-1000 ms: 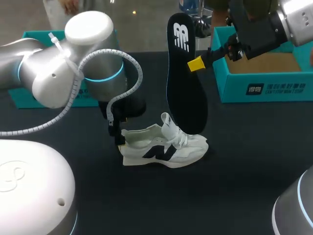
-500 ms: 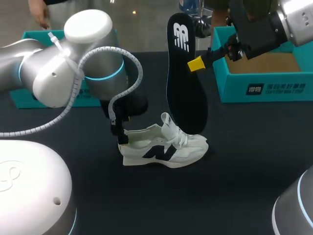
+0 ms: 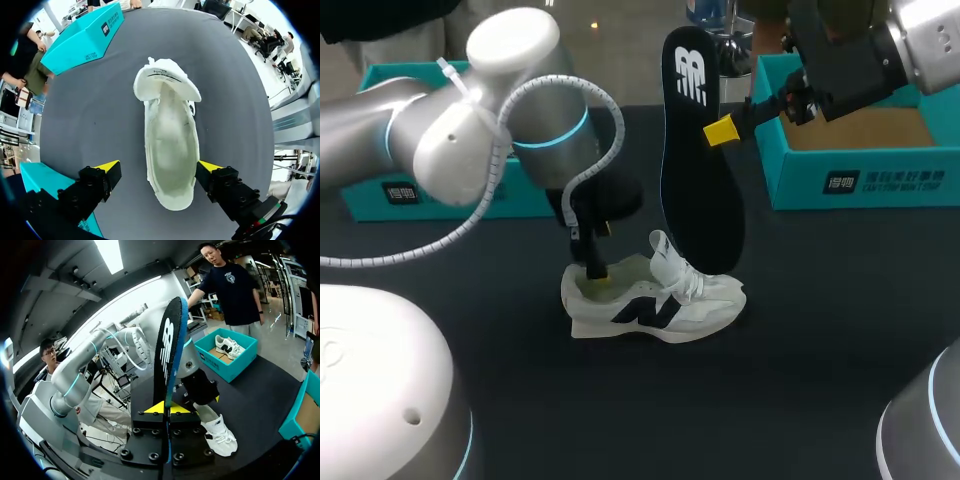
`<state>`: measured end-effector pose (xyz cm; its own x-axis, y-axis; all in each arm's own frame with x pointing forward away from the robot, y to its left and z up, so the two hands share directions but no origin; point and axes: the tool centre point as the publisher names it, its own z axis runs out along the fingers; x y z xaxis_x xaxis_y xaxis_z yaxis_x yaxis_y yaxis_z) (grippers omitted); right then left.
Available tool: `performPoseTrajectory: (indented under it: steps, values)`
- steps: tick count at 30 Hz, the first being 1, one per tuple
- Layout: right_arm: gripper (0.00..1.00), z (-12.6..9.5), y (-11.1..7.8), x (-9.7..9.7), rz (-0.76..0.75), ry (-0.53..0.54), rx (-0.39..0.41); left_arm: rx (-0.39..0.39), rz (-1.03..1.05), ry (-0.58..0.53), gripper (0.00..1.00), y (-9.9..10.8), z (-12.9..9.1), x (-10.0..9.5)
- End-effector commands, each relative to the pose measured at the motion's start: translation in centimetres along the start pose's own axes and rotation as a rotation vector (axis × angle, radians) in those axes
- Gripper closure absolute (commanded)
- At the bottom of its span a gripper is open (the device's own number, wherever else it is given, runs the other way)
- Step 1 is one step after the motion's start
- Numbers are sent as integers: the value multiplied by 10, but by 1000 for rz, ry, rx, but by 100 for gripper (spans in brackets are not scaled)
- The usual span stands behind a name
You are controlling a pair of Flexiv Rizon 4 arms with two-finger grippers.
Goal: Take the shoe out of the shoebox, open the shoe tongue, remove and reinsert the insole, then place the shoe into the shoebox
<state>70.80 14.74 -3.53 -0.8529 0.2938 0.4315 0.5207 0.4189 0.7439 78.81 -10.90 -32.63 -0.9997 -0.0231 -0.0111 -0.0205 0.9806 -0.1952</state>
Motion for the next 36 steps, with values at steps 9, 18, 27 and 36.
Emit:
performPoseTrajectory:
  steps: [9,18,27,36]
  values:
    - [100,3,2,-1,2,0,4,-8,10,46,0,-27,29,-30]
    - [100,3,2,-1,2,0,4,6,36,67,0,-42,50,-27]
    - [100,3,2,-1,2,0,4,21,25,83,0,-46,59,-30]
    - [100,3,2,-1,2,0,4,30,44,97,54,-52,59,-22]
